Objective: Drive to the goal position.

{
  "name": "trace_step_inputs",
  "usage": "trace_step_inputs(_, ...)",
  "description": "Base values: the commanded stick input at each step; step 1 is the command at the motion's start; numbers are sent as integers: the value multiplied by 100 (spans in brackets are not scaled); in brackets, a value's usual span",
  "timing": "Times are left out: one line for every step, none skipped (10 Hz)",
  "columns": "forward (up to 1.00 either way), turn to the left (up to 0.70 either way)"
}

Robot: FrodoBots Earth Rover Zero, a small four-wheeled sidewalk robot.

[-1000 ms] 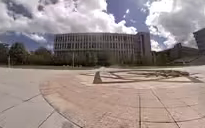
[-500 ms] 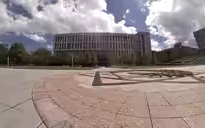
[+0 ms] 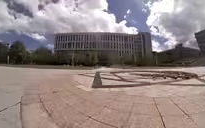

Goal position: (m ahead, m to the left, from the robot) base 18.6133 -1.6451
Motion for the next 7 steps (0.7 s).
trace_step_inputs(70,0)
trace_step_inputs(70,0)
trace_step_inputs(70,0)
trace_step_inputs(70,0)
trace_step_inputs(70,0)
trace_step_inputs(70,0)
trace_step_inputs(70,0)
